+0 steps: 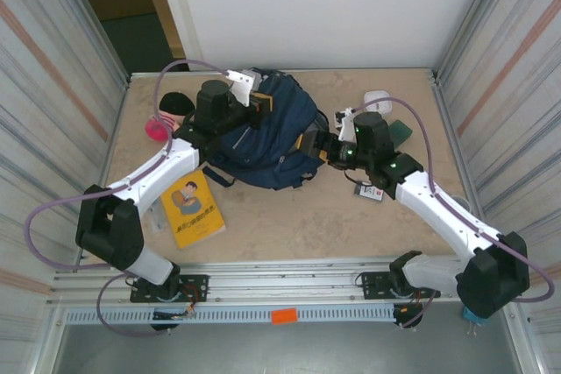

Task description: Pack the student bag

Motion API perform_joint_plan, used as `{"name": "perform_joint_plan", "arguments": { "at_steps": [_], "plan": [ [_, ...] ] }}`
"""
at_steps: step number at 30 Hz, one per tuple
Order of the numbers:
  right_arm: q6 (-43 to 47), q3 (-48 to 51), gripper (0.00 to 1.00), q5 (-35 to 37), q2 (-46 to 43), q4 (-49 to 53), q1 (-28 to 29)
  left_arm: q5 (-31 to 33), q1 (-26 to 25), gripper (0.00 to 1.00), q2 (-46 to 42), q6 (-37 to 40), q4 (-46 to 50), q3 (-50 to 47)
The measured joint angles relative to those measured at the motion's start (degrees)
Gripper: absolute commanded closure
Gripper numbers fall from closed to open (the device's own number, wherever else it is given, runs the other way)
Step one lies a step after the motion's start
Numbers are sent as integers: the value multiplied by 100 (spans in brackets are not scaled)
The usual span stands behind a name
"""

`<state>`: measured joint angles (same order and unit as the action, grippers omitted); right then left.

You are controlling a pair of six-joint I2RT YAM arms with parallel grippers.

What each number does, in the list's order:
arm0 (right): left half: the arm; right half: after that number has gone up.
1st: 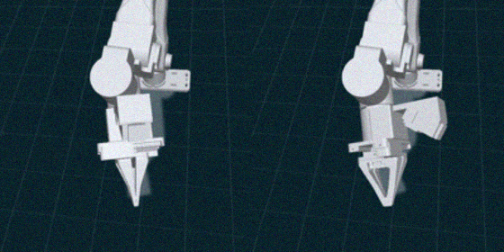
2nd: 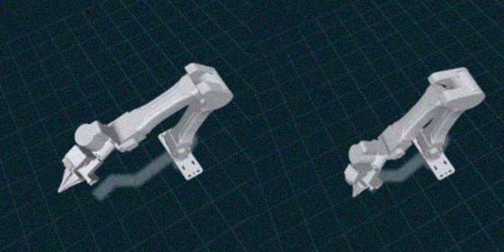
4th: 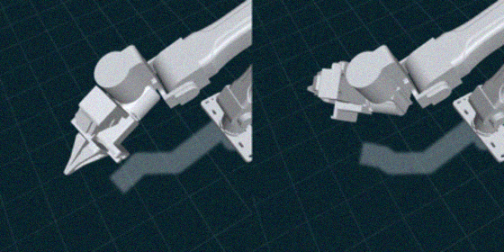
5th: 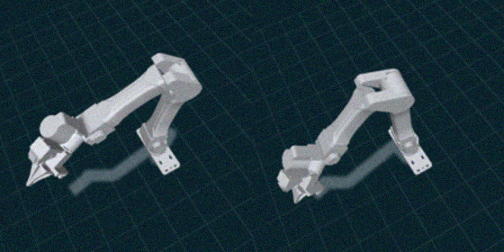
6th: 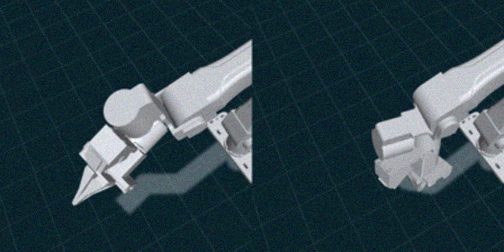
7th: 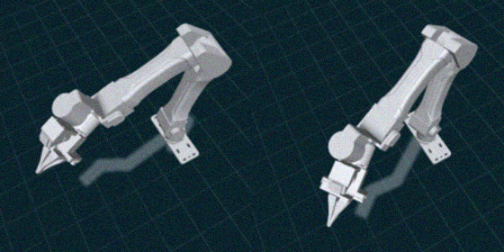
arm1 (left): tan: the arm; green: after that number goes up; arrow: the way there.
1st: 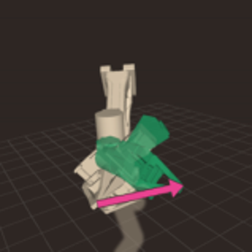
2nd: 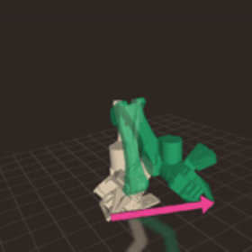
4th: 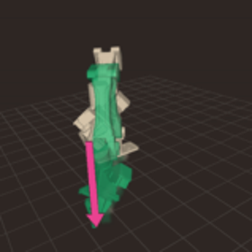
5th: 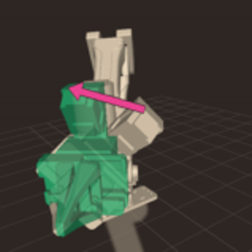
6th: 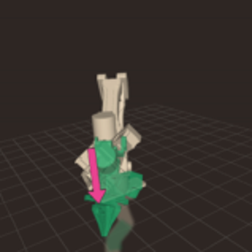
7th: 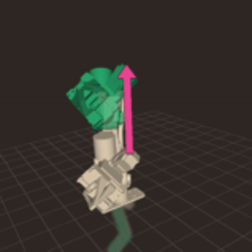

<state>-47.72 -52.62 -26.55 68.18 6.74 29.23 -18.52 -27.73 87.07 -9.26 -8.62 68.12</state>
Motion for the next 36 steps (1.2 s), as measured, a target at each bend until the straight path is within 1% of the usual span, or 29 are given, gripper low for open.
{"name": "perform_joint_plan", "arguments": {
  "at_steps": [4, 6, 8, 11, 12, 14, 17, 19, 20, 21, 23, 25, 28, 32, 34, 36],
  "plan": [
    [2, -227, 16, -345, 542, -402, 57, -730, -13, 100, 0, 111, 20, 0],
    [-7, -328, 17, -352, 752, -518, 94, -1034, -13, 100, 0, 155, 22, 0],
    [-39, -348, 21, -328, 863, -619, 120, -1331, -13, 100, 0, 221, 50, 0],
    [-173, -330, 25, -337, 927, -905, 162, -1499, -11, 100, 0, 352, 155, 0],
    [-205, -330, 28, -330, 942, -1016, 188, -1517, -13, 100, 0, 393, 199, 0],
    [-302, -326, 42, -297, 960, -1213, 249, -1558, -17, 100, -7, 468, 317, 2],
    [-334, -282, 80, -223, 960, -1497, 374, -1528, -20, 99, -17, 507, 455, 2],
    [-356, -190, 93, -116, 960, -1720, 498, -1460, -31, 85, -35, 496, 503, 2],
    [-407, -146, 96, -66, 960, -1797, 518, -1399, -44, 80, -70, 474, 566, 2],
    [-461, -101, 99, -11, 957, -1878, 531, -1311, -52, 70, -109, 428, 605, 2],
    [-557, -17, 100, 136, 957, -2015, 566, -1176, -50, 56, -249, 354, 737, 9],
    [-634, 85, 100, 321, 957, -2098, 597, -1001, -50, 51, -514, 232, 1012, 68],
    [-739, 153, 100, 603, 960, -2129, 706, -778, -50, 48, -1010, 4, 1460, 181],
    [-761, 142, 100, 946, 960, -2142, 909, -470, -136, 49, -1908, -422, 2131, 101],
    [-756, 74, 100, 1078, 979, -2065, 990, -297, -328, 49, -2358, -629, 2391, -122],
    [-754, -33, 100, 1202, 1027, -2013, 1069, -74, -682, 48, -2774, -831, 2682, -428]
  ]
}}
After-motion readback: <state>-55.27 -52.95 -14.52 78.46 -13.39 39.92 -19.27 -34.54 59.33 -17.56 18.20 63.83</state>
